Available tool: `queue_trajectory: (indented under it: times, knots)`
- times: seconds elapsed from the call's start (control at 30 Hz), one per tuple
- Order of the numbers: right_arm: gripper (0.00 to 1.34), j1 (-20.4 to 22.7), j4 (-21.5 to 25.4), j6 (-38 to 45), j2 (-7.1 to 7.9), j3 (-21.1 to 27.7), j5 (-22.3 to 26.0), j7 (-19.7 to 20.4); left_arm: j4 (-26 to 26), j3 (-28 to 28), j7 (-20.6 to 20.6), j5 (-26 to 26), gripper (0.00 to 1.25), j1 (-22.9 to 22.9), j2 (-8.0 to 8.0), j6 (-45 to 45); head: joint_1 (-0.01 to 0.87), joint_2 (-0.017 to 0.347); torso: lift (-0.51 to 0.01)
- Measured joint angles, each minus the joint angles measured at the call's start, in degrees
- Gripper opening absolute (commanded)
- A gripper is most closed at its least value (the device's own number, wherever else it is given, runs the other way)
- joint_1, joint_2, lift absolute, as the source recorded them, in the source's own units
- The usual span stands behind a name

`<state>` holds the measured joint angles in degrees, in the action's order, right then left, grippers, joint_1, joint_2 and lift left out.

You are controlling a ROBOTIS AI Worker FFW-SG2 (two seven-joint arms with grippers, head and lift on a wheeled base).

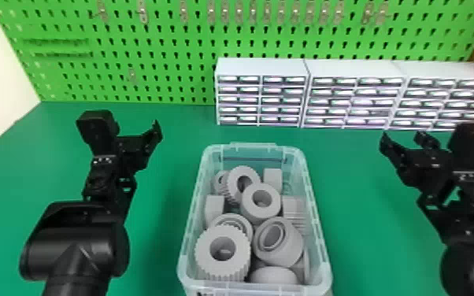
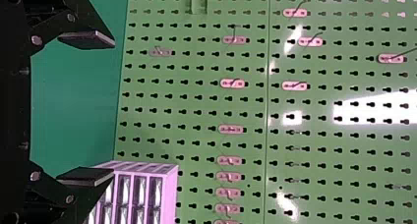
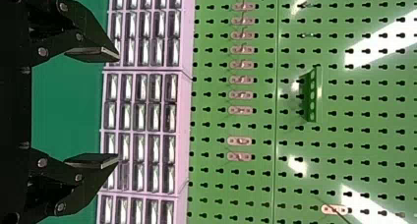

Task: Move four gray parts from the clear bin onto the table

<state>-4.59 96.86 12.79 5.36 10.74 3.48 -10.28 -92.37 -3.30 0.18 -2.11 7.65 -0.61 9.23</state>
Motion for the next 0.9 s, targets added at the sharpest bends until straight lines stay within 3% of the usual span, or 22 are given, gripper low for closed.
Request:
queue_trajectory:
  times: [0.9]
  knots:
    - [0.81,-2.0,-0.1,4.1,0.62,-1.4,-0.9,-0.1,0.0,-0.3,0.0,-0.1,0.91,-0.2,0.00,0.0,0.693,0.072,-0.052]
